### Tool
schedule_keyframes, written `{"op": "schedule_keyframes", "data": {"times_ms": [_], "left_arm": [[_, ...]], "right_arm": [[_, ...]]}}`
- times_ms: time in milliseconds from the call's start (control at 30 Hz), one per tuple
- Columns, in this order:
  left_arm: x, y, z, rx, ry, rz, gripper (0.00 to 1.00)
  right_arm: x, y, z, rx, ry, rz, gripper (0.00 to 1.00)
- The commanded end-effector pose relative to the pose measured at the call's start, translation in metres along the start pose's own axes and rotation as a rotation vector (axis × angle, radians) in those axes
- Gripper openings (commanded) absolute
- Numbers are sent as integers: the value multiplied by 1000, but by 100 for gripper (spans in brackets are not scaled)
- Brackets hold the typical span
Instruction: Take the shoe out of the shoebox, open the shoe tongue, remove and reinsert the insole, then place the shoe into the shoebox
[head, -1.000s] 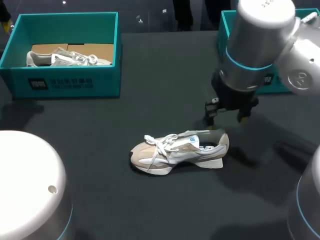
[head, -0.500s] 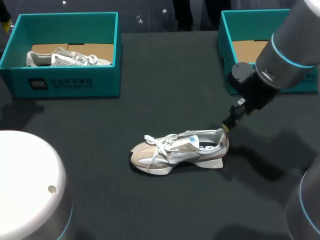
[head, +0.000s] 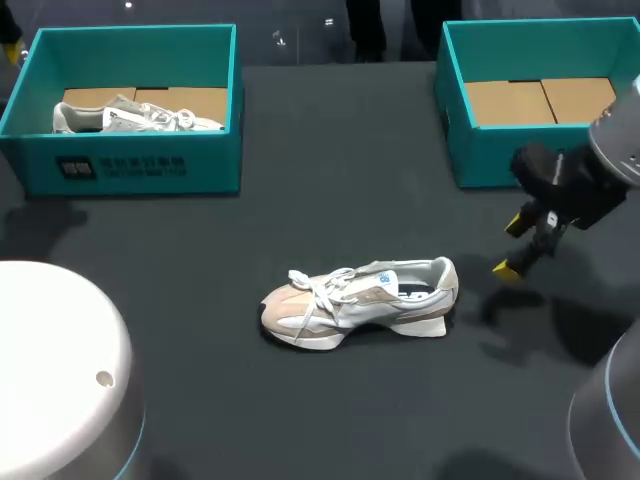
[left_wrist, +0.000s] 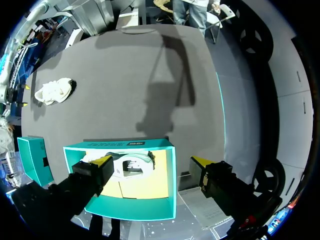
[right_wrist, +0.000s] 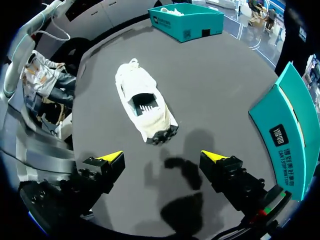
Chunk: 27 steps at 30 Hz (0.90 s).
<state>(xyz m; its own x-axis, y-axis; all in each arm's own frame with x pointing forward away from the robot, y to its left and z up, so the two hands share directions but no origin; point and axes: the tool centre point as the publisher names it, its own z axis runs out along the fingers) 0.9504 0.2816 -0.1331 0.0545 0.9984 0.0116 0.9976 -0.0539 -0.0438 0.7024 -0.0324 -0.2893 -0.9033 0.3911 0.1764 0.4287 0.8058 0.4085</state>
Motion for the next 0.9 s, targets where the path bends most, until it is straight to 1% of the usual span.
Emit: {"op": "schedule_keyframes", "data": {"times_ms": [33,200,233,367,467,533,600,767,900], "left_arm": [[0,-1,0,-1,2,1,100],[0,-1,0,-1,2,1,100],[0,-1,0,-1,2,1,100],[0,-1,0,-1,2,1,100],[0,-1,0,-1,2,1,100],[0,-1,0,-1,2,1,100],[0,-1,0,-1,2,1,100],[0,-1,0,-1,2,1,100],[0,-1,0,-1,2,1,100]], "right_arm": [[3,-11,0,-444,22,-130,100],[3,-11,0,-444,22,-130,100],[-2,-16,5,-452,27,-132,100],[-13,-44,23,-562,12,-135,100],[-17,-55,31,-634,7,-169,100],[-20,-59,36,-629,0,-161,100],[-23,-63,39,-653,2,-166,100],[-28,-66,45,-668,16,-177,100],[-31,-67,52,-665,26,-185,100]]}}
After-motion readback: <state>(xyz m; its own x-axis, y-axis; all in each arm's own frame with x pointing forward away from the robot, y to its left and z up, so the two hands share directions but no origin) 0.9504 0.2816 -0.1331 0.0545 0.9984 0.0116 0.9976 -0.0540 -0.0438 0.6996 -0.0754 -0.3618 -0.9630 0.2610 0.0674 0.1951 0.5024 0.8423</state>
